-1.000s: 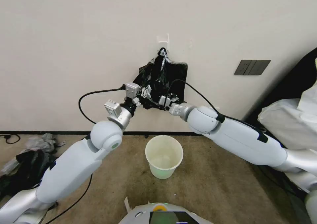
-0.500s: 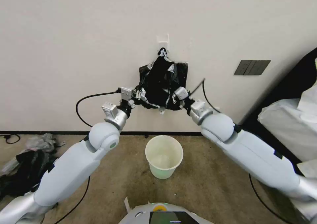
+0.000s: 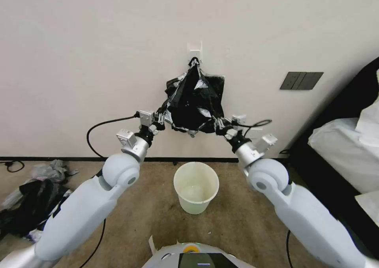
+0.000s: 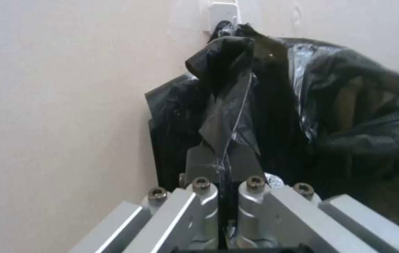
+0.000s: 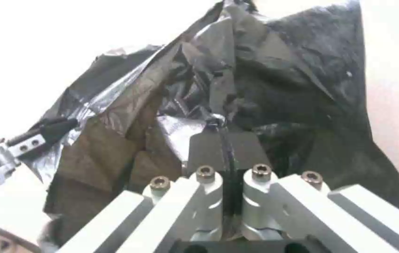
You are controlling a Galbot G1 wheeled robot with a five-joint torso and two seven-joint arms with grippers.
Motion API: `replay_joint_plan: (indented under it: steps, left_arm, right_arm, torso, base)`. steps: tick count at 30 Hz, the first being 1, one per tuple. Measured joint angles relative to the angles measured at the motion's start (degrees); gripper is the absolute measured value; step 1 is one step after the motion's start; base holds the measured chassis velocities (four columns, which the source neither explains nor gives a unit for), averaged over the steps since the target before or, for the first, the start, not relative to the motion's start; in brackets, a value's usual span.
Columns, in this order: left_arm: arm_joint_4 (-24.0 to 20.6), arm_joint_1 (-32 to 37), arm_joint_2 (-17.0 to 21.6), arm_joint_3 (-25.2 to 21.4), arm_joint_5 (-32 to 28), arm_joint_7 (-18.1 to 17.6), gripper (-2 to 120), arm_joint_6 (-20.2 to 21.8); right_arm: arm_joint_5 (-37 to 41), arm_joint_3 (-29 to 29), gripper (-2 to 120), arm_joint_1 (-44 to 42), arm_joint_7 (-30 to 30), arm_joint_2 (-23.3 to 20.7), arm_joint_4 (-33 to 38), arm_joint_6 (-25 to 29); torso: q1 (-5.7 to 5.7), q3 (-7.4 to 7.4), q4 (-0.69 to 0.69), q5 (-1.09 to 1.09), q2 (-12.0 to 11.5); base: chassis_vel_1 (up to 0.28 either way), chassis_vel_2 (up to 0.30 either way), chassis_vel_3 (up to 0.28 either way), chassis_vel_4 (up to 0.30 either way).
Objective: Place a trash bag onto the trash bin.
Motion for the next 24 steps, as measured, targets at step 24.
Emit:
replay_joint_plan:
  steps: [24]
  left_arm:
    - [-6.76,12.82,-2.06,-3.84,3.98,0.21,0,-1.26]
  right_arm:
    - [2.56,8.33,0,-21.39,-2.55,5.75,13.97,0.87]
  torso:
    - [0.00,0.00,0.01,-0.01,0.00]
  base:
    - [0.000,0.000,0.000,0.000]
